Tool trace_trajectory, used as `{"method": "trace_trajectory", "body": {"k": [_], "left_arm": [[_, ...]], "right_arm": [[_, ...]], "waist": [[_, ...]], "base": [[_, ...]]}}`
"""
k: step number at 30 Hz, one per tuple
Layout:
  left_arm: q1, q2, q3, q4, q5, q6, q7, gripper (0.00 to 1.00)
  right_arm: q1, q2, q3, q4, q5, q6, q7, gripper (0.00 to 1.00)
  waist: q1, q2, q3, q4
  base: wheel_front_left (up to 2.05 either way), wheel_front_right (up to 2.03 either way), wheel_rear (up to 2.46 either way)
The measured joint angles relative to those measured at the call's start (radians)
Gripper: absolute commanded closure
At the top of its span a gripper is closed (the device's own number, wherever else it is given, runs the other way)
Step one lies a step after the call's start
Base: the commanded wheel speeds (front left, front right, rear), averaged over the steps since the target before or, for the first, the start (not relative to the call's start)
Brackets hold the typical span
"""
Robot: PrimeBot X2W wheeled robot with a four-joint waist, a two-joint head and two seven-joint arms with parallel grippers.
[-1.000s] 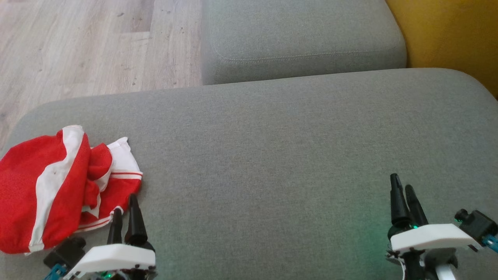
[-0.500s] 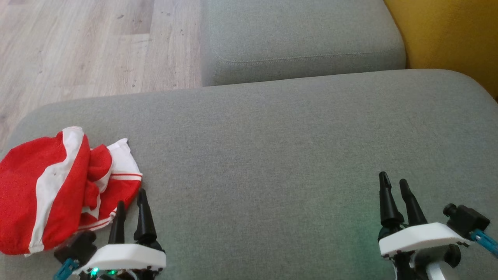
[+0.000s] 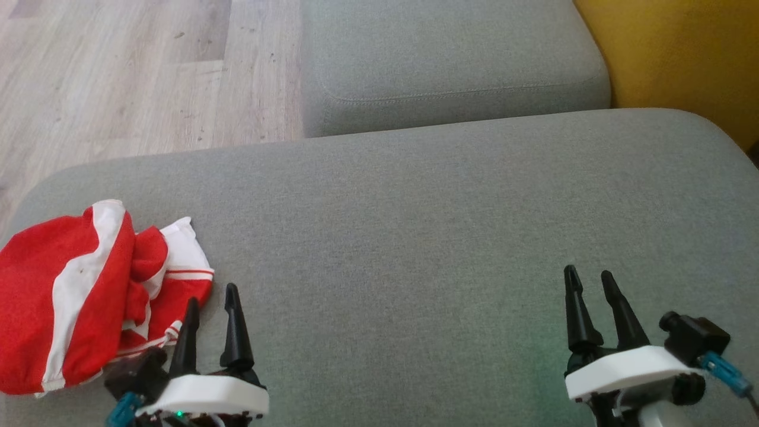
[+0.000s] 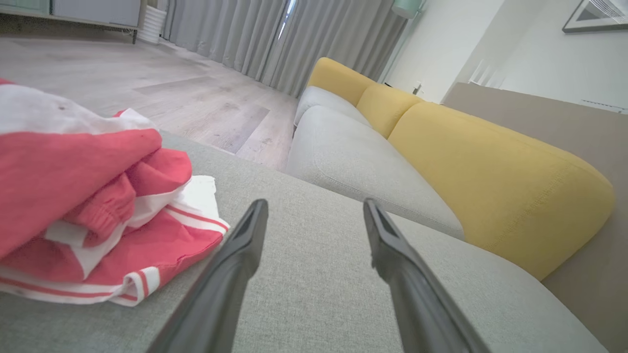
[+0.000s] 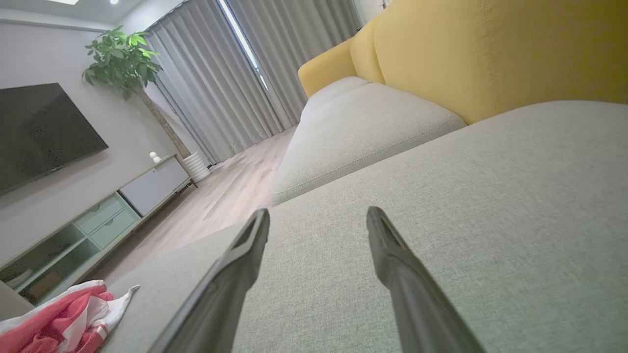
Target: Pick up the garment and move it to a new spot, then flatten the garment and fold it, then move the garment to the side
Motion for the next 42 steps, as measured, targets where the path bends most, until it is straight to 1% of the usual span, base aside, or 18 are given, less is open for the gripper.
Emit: {"method": "trace_trajectory", "body": {"k": [4, 11, 24, 28, 29, 35, 37, 42], "left_arm": [[0.000, 0.000, -0.010, -0.005, 0.050, 0.001, -0.009, 0.00], [0.002, 0.000, -0.030, -0.009, 0.137, 0.018, -0.027, 0.00], [0.023, 0.001, -0.061, -0.015, 0.309, 0.022, -0.069, 0.00], [0.023, 0.001, -0.064, -0.009, 0.367, 0.045, -0.081, 0.00], [0.023, 0.001, -0.064, -0.009, 0.367, 0.045, -0.081, 0.00], [0.023, 0.001, -0.062, 0.015, 0.407, 0.089, -0.100, 0.00], [0.023, 0.001, -0.061, 0.021, 0.409, 0.094, -0.106, 0.00], [0.022, 0.001, -0.057, 0.039, 0.377, 0.096, -0.108, 0.00]], "right_arm": [[0.004, 0.000, 0.004, -0.006, -0.047, 0.000, -0.009, 0.00], [0.005, -0.001, 0.022, -0.010, -0.124, 0.000, -0.031, 0.00], [0.008, -0.002, 0.035, -0.016, -0.285, 0.000, -0.070, 0.00], [0.022, -0.002, 0.040, -0.014, -0.349, 0.000, -0.083, 0.00], [0.022, -0.002, 0.040, -0.014, -0.349, 0.000, -0.083, 0.00], [0.027, -0.002, 0.036, 0.013, -0.417, 0.000, -0.099, 0.00], [0.027, -0.002, 0.035, 0.024, -0.436, 0.000, -0.106, 0.00], [0.027, -0.002, 0.033, 0.034, -0.441, 0.000, -0.107, 0.00]], "waist": [[0.0000, 0.0000, -0.005, 0.000], [0.0000, 0.0000, -0.015, 0.003], [0.0000, 0.0000, -0.030, -0.001], [0.0000, 0.0000, -0.035, 0.000], [0.0000, 0.0000, -0.035, 0.000], [0.0000, 0.0000, -0.041, 0.001], [-0.0001, 0.0000, -0.043, 0.001], [0.0000, 0.0000, -0.040, 0.002]], "base": [[0.00, 0.00, 0.00], [0.00, 0.00, 0.00], [0.00, 0.00, 0.00], [0.00, 0.00, 0.00], [0.00, 0.00, 0.00], [0.00, 0.00, 0.00], [0.00, 0.00, 0.00], [0.00, 0.00, 0.00]]}}
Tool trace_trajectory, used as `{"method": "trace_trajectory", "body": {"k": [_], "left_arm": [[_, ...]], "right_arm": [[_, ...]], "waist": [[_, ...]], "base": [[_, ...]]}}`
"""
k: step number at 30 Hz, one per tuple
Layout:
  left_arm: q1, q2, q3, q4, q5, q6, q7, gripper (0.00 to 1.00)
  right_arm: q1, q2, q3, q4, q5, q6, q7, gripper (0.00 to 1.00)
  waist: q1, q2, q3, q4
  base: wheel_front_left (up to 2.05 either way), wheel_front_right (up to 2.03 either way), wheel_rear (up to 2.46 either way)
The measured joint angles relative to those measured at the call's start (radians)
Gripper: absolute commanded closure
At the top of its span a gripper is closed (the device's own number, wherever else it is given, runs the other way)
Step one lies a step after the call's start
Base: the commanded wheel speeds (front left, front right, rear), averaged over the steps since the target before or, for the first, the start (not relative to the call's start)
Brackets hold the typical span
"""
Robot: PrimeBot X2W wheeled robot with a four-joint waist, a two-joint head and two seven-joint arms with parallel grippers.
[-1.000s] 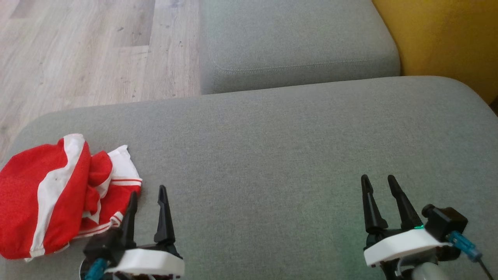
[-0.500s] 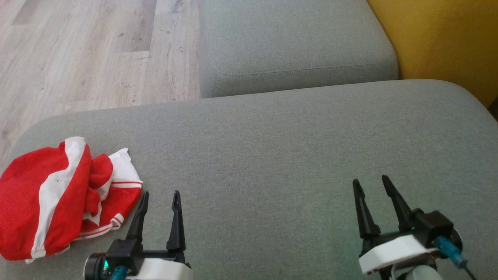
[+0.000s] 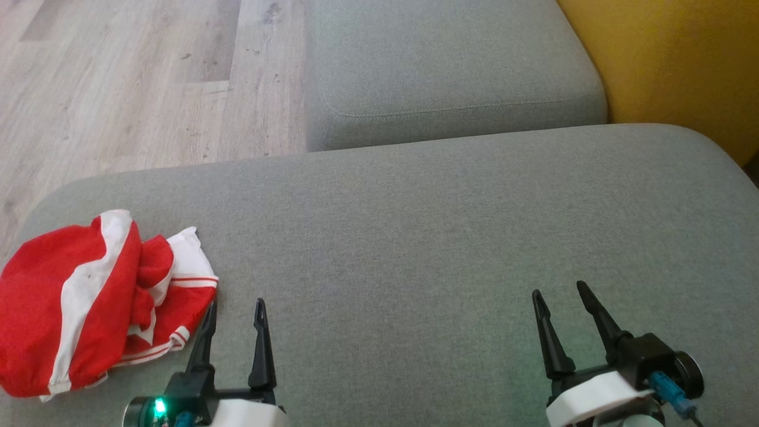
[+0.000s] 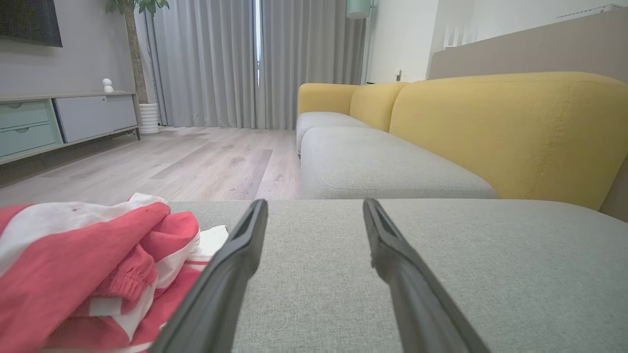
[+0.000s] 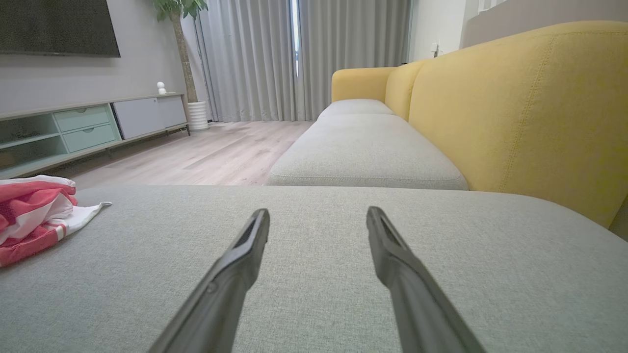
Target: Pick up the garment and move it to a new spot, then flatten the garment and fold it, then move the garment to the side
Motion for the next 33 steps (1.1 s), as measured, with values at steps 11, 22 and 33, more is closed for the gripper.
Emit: {"method": "trace_trajectory", "body": {"k": [11, 22, 33], "left_arm": [[-0.003, 0.000, 0.000, 0.029, -0.001, -0.001, 0.000, 0.00], [-0.006, 0.000, 0.007, 0.045, 0.023, -0.004, 0.000, 0.00], [-0.005, 0.008, 0.072, 0.038, 0.036, -0.009, 0.000, 0.00]], "right_arm": [[0.000, 0.000, 0.000, 0.010, 0.000, 0.000, 0.000, 0.00], [0.001, 0.000, 0.011, 0.016, 0.008, 0.000, 0.000, 0.00], [0.005, 0.000, 0.031, 0.016, 0.027, 0.000, -0.001, 0.00]], "waist": [[0.0000, 0.0000, 0.003, 0.005], [0.0000, 0.0000, 0.005, 0.068], [0.0000, 0.0000, 0.015, 0.234]], "base": [[0.00, 0.00, 0.00], [0.00, 0.00, 0.00], [0.00, 0.00, 0.00]]}}
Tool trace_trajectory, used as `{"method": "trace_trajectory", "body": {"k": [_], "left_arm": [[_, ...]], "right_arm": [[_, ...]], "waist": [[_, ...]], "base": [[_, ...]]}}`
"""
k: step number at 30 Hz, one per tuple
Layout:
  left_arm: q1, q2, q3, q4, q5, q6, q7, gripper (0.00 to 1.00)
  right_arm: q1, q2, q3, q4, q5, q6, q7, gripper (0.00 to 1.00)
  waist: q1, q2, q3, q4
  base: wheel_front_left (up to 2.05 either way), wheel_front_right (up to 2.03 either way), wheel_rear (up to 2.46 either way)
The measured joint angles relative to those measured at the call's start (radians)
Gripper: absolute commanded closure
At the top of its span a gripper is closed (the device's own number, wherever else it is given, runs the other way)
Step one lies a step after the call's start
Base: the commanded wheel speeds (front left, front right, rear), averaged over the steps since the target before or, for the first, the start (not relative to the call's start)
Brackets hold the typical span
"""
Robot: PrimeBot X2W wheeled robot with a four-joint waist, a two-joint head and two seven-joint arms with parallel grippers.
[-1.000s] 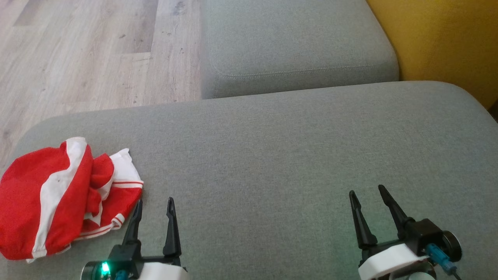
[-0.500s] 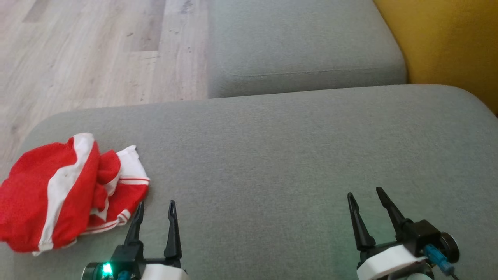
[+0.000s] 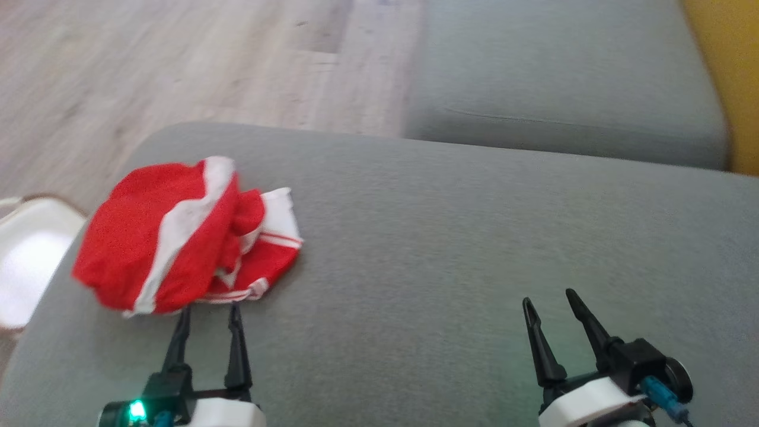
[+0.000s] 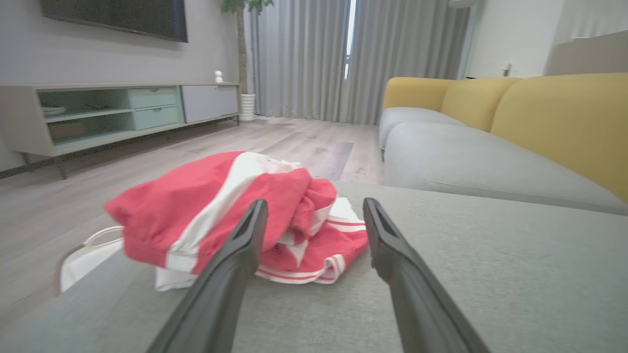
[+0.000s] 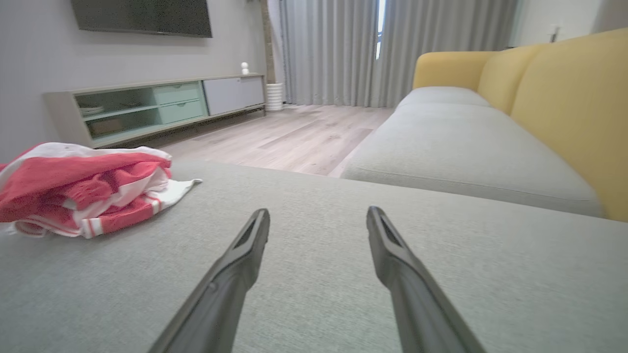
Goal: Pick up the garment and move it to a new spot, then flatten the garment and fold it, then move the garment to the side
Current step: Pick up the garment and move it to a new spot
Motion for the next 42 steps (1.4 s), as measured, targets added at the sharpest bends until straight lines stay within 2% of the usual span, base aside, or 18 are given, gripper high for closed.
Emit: {"method": "trace_trajectory", "body": {"k": [11, 17, 21, 25, 26, 30, 36, 42], "left_arm": [[0.004, 0.017, 0.053, -0.035, 0.008, -0.018, 0.000, 0.00], [-0.004, 0.036, 0.076, -0.098, -0.001, -0.045, 0.000, 0.00], [-0.086, 0.097, 0.063, -0.148, 0.022, -0.076, 0.037, 0.00], [-0.277, 0.165, 0.050, -0.178, 0.023, -0.147, 0.166, 0.00], [-0.277, 0.165, 0.050, -0.178, 0.023, -0.147, 0.166, 0.00], [-0.462, 0.202, 0.016, -0.146, -0.012, -0.189, 0.351, 0.00], [-0.699, 0.247, -0.069, 0.024, -0.126, -0.213, 0.661, 0.00], [-0.891, 0.259, -0.176, 0.217, -0.309, -0.220, 0.911, 0.00]], "right_arm": [[0.015, 0.000, 0.025, 0.001, 0.036, 0.000, 0.000, 0.00], [0.014, 0.000, 0.029, 0.001, 0.031, 0.000, 0.000, 0.00], [0.014, 0.000, 0.026, 0.001, 0.003, 0.000, 0.000, 0.00], [0.013, 0.000, 0.017, -0.001, -0.048, 0.000, 0.000, 0.00], [0.013, 0.000, 0.017, -0.001, -0.048, 0.000, 0.000, 0.00], [0.006, 0.000, 0.004, -0.009, -0.085, 0.000, 0.000, 0.00], [-0.050, -0.006, -0.011, -0.033, -0.145, 0.000, 0.000, 0.00], [-0.073, -0.072, -0.049, -0.068, -0.170, 0.000, 0.000, 0.00]], "waist": [[0.0000, 0.0000, 0.006, 0.171], [0.0000, 0.0000, 0.031, 0.191], [0.0000, 0.0000, 0.055, 0.190], [0.0000, 0.0000, 0.093, 0.186], [0.0000, 0.0000, 0.093, 0.186], [0.0002, 0.0000, 0.148, 0.176], [0.0002, 0.0000, 0.245, 0.159], [0.0004, 0.0000, 0.365, 0.156]], "base": [[0.00, 0.00, 0.00], [0.00, 0.00, 0.00], [0.00, 0.00, 0.00], [0.00, 0.00, 0.00], [0.00, 0.00, 0.00], [0.00, 0.00, 0.00], [0.00, 0.00, 0.00], [0.00, 0.00, 0.00]]}}
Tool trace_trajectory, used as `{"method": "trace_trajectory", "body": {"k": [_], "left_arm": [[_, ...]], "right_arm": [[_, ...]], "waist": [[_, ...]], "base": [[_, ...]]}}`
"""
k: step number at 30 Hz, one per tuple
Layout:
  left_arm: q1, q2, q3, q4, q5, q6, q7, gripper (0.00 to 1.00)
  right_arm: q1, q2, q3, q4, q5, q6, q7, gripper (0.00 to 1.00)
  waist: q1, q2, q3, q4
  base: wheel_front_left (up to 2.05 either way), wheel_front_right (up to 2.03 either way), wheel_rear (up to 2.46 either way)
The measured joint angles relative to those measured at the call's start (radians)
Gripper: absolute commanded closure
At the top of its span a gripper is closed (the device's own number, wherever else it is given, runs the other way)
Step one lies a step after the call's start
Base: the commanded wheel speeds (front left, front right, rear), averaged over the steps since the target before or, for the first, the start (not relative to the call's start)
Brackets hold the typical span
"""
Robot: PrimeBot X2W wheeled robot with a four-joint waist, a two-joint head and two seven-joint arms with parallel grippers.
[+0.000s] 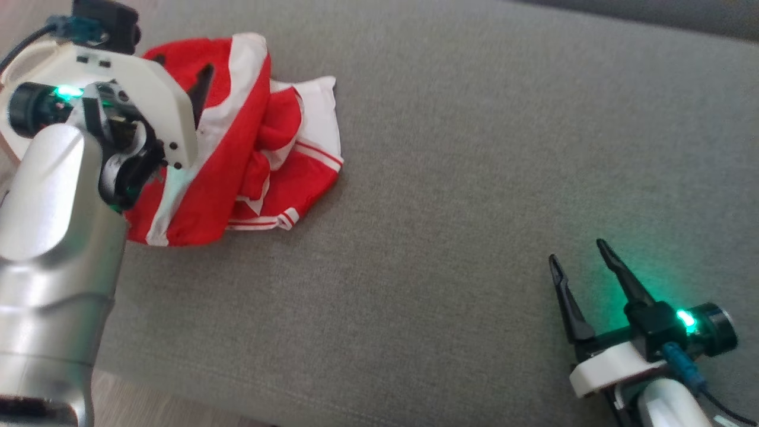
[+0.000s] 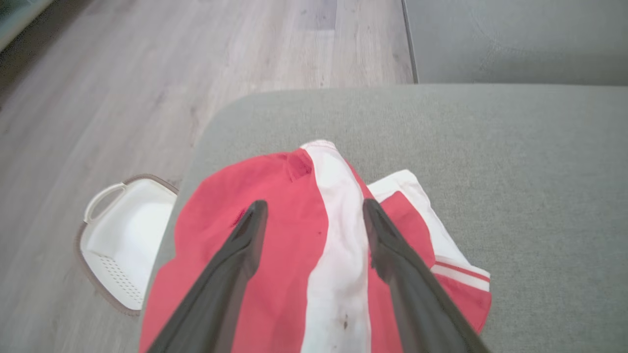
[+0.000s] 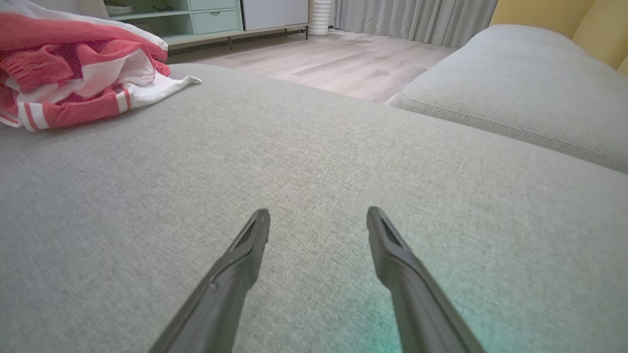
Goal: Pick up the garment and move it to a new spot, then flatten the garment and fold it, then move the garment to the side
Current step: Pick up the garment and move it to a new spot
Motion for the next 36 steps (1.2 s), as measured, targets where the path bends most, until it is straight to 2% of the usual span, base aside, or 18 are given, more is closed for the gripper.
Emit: {"method": "trace_trajectory", "body": {"k": [5, 13, 14, 15, 22, 25, 36], "left_arm": [[-0.038, 0.000, -0.088, 0.093, -0.079, 0.000, 0.062, 0.00], [-0.052, -0.002, -0.190, 0.190, -0.179, 0.000, 0.058, 0.00], [-0.052, -0.002, -0.200, 0.197, -0.191, 0.000, 0.051, 0.59], [-0.052, 0.001, -0.211, 0.201, -0.202, 0.000, 0.049, 1.00], [-0.066, 0.041, -0.267, 0.221, -0.227, 0.000, -0.083, 1.00], [-0.090, 0.054, -0.278, 0.228, -0.234, 0.000, -0.101, 1.00], [-0.221, 0.159, -0.350, 0.150, -0.238, 0.000, -0.181, 1.00]], "right_arm": [[0.000, -0.034, -0.013, -0.030, -0.010, 0.000, 0.000, 0.00], [0.000, -0.075, -0.014, -0.066, -0.010, 0.000, 0.000, 0.00], [0.000, -0.078, -0.014, -0.068, -0.010, 0.000, 0.000, 0.00], [0.000, -0.081, -0.014, -0.070, -0.010, 0.000, 0.000, 0.00], [0.000, -0.083, -0.008, -0.062, -0.010, 0.000, 0.000, 0.00], [0.000, -0.077, -0.008, -0.058, -0.009, 0.000, 0.000, 0.00], [0.000, 0.013, 0.025, -0.025, 0.013, 0.000, 0.000, 0.00]], "waist": [[-0.0001, 0.0000, 0.062, 0.012], [-0.0003, 0.0000, 0.095, 0.040], [-0.0004, 0.0000, 0.095, 0.041], [-0.0004, 0.0000, 0.095, 0.041], [-0.0003, 0.0000, 0.075, 0.031], [-0.0004, 0.0000, 0.060, 0.024], [-0.0005, 0.0000, -0.080, -0.057]], "base": [[0.00, 0.00, 0.00], [0.00, 0.00, 0.00], [0.00, 0.00, 0.00], [0.00, 0.00, 0.00], [0.00, 0.00, 0.00], [0.00, 0.00, 0.00], [0.00, 0.00, 0.00]]}}
